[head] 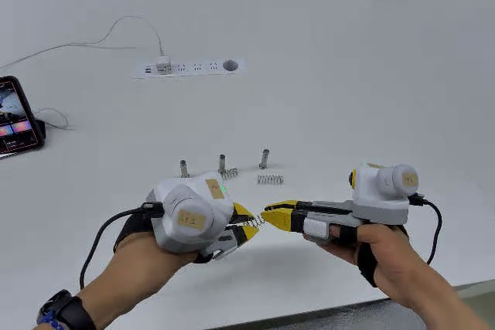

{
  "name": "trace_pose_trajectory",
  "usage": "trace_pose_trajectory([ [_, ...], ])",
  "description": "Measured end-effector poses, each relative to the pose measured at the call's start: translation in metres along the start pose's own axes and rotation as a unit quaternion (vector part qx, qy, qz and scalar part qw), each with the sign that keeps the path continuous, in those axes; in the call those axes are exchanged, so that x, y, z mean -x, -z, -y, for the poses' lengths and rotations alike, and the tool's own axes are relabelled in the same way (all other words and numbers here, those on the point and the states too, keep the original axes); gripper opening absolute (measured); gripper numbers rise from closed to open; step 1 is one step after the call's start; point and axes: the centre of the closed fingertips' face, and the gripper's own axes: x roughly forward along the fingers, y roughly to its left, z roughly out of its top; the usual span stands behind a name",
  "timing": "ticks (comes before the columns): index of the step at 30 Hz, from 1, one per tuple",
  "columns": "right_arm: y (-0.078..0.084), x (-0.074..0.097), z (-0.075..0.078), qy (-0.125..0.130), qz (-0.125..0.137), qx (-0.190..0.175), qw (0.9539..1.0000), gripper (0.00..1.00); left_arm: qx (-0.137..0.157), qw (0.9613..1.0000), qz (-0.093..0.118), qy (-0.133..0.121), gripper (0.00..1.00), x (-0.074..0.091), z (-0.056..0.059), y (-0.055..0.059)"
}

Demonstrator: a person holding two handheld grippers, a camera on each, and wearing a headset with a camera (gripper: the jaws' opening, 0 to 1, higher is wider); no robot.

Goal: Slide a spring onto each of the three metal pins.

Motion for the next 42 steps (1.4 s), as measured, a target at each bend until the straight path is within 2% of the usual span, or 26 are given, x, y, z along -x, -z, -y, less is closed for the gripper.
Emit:
trace_pose_trajectory([
  [6, -0.008, -0.001, -0.008, -0.011, -0.021, 0.024, 0.9994, 0.12, -0.002, 1.0, 0.006, 0.006, 0.09, 0.001, -0.003, -0.004],
  [10, -0.012, -0.003, -0.01, -0.008, -0.05, 0.059, 0.997, 0.12, 0.008, 0.9998, 0.016, 0.008, 0.09, 0.002, -0.005, -0.007],
  [13, -0.013, -0.004, -0.013, -0.009, -0.081, 0.091, 0.9925, 0.12, 0.007, 0.9997, 0.02, 0.009, 0.09, 0.003, -0.005, -0.008],
  [16, -0.014, -0.006, -0.016, -0.008, -0.116, 0.129, 0.9848, 0.12, 0.008, 0.9996, 0.026, 0.011, 0.09, 0.004, -0.005, -0.01],
  [18, -0.014, -0.007, -0.019, -0.009, -0.143, 0.158, 0.977, 0.12, 0.007, 0.9995, 0.028, 0.013, 0.09, 0.004, -0.004, -0.011],
  [20, -0.013, -0.008, -0.02, -0.009, -0.174, 0.189, 0.9663, 0.12, 0.002, 0.9995, 0.029, 0.015, 0.09, 0.005, -0.004, -0.012],
  [22, -0.01, -0.009, -0.027, -0.01, -0.207, 0.228, 0.9513, 0.12, -0.001, 0.9994, 0.03, 0.016, 0.09, 0.005, -0.003, -0.012],
  [23, -0.009, -0.009, -0.029, -0.013, -0.217, 0.241, 0.9458, 0.12, -0.004, 0.9994, 0.03, 0.017, 0.09, 0.005, -0.002, -0.012],
  [24, -0.008, -0.009, -0.028, -0.016, -0.234, 0.258, 0.9374, 0.12, -0.008, 0.9993, 0.031, 0.019, 0.09, 0.006, 0.0, -0.012],
  [27, -0.004, -0.01, -0.031, -0.024, -0.264, 0.287, 0.9204, 0.12, -0.01, 0.9992, 0.033, 0.022, 0.09, 0.006, 0.002, -0.012],
  [28, -0.004, -0.01, -0.03, -0.023, -0.27, 0.294, 0.9168, 0.12, -0.012, 0.9991, 0.033, 0.023, 0.09, 0.006, 0.003, -0.012],
  [29, -0.002, -0.01, -0.031, -0.027, -0.283, 0.305, 0.9089, 0.12, -0.013, 0.9991, 0.033, 0.023, 0.09, 0.006, 0.004, -0.011],
  [31, 0.001, -0.01, -0.031, -0.03, -0.298, 0.318, 0.8995, 0.12, -0.015, 0.9991, 0.033, 0.024, 0.09, 0.006, 0.005, -0.01],
  [32, 0.002, -0.01, -0.032, -0.035, -0.307, 0.33, 0.892, 0.12, -0.014, 0.999, 0.034, 0.025, 0.09, 0.006, 0.005, -0.01],
  [33, 0.003, -0.01, -0.032, -0.038, -0.313, 0.338, 0.8867, 0.12, -0.015, 0.999, 0.035, 0.025, 0.09, 0.006, 0.005, -0.01],
  [34, 0.004, -0.009, -0.032, -0.041, -0.325, 0.348, 0.8783, 0.12, -0.017, 0.9989, 0.035, 0.026, 0.09, 0.007, 0.006, -0.009],
  [36, 0.006, -0.009, -0.032, -0.043, -0.34, 0.362, 0.8667, 0.12, -0.02, 0.9989, 0.033, 0.026, 0.09, 0.008, 0.007, -0.009],
  [39, 0.007, -0.011, -0.034, -0.049, -0.348, 0.375, 0.858, 0.12, -0.023, 0.9989, 0.033, 0.025, 0.09, 0.009, 0.007, -0.008],
  [42, 0.008, -0.013, -0.034, -0.054, -0.355, 0.383, 0.8515, 0.12, -0.023, 0.9989, 0.033, 0.025, 0.09, 0.01, 0.006, -0.007],
])
